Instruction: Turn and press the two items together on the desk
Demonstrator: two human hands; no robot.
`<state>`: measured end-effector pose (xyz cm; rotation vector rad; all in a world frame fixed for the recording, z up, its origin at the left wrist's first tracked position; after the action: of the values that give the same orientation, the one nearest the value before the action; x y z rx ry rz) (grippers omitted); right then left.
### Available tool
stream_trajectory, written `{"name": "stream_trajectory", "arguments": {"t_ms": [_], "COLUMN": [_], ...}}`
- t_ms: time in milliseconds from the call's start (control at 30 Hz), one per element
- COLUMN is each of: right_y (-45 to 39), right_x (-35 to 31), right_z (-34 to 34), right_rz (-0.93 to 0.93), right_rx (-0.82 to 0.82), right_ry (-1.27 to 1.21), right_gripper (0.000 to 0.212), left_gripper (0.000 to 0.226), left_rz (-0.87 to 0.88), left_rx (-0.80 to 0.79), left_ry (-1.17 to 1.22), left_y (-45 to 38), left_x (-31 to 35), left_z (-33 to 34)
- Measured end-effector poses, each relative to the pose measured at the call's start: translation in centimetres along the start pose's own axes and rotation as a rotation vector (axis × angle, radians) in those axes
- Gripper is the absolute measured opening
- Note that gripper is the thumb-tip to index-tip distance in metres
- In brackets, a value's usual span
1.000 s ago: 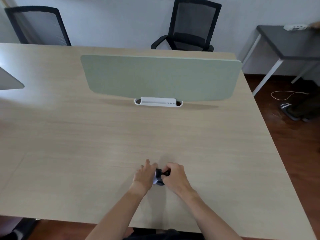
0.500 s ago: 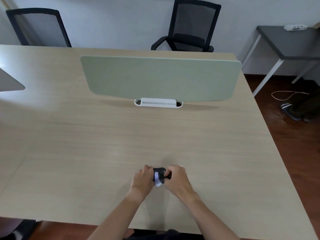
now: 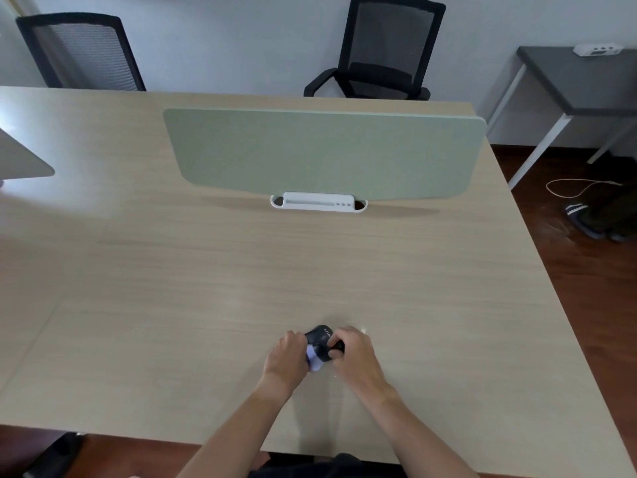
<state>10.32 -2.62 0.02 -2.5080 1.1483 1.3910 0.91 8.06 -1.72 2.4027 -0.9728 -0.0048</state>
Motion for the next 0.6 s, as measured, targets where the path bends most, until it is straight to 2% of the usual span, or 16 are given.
{"name": "stream_trajectory", "arguments": {"t_ms": [133,233,400,467,533,600], "right_y": [-0.1,0.5,1.0,0.4,0.0,-0.1], "right_x": [1.4,1.7,1.1,1.3,1.7,2.0], "right_z": [-1.1,-1.9,-0.1,0.0,-0.2,-0.7], "right_rz": [0.028,0.041,-0.032,-0.009,0.019,0.044], "right_rx": [0.116,0.189,-0.022,-0.006,0.035,0.102], "right_ry": [0.029,-0.009,-0.031,-0.031,-0.026,-0.011], "right_gripper": [0.024,0.022,0.020,0.025,0.030,0.025], "left_gripper": [0.035,0.029,0.018,0.006,0.011,0.013], "left_rz": [-0.020,-0.019,0.009,0.017,0.005,0.000], "left_rx": [-0.029,-0.022,-0.009,0.000,0.002,-0.015], "left_ry": [0.004,-0.026,-0.051,-0.040,-0.032,-0.032], "left_y": [0.0,0.0,0.1,0.3,0.4,0.2], "left_x": [0.1,0.2,0.5,0.6,0.6,0.6], "left_z": [0.0,-0.2,-0.9,-1.2,-1.4,-1.4]}}
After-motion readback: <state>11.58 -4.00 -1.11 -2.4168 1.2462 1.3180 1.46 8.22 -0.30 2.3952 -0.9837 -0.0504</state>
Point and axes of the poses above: each hand's wrist, its own y-axis away from the middle knuckle, its own z-axis out of the palm, x = y × z, the point moved 5 cm from there along -y, towards the middle knuckle
